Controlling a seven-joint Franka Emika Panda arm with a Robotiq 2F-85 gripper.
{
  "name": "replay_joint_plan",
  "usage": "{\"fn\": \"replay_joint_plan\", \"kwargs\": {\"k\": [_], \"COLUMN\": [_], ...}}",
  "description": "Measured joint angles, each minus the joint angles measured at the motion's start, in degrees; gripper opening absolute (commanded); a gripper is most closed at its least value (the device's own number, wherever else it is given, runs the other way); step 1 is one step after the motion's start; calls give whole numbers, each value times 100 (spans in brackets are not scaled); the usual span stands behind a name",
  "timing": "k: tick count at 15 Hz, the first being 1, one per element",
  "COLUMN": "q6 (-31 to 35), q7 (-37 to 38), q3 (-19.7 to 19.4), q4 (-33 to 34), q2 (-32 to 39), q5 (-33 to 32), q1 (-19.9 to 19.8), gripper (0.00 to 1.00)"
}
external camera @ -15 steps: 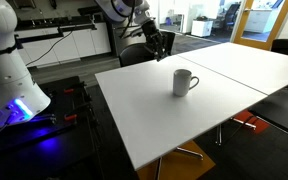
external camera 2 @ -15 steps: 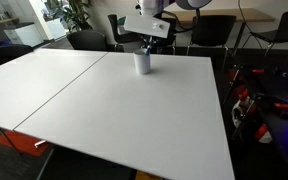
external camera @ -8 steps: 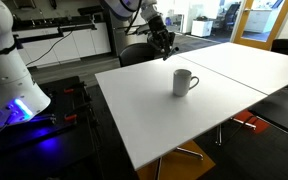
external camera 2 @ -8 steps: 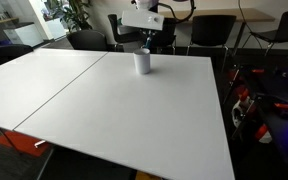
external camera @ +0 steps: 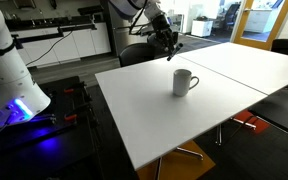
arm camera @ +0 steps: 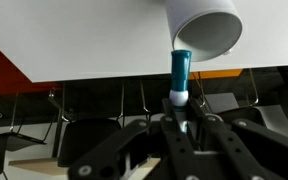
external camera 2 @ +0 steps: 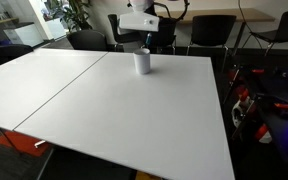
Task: Put the marker in the cup
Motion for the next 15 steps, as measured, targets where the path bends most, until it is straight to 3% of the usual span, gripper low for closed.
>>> {"fn": "replay_joint_plan", "kwargs": {"k": [7, 15], "q6": [-896, -1221], "q7": [299, 300], "q3": [1232, 1735], "q4": [517, 1116], "q2": [181, 787], "q5": [-886, -1402], "q1": [-1045, -1457], "gripper": [5, 5]}}
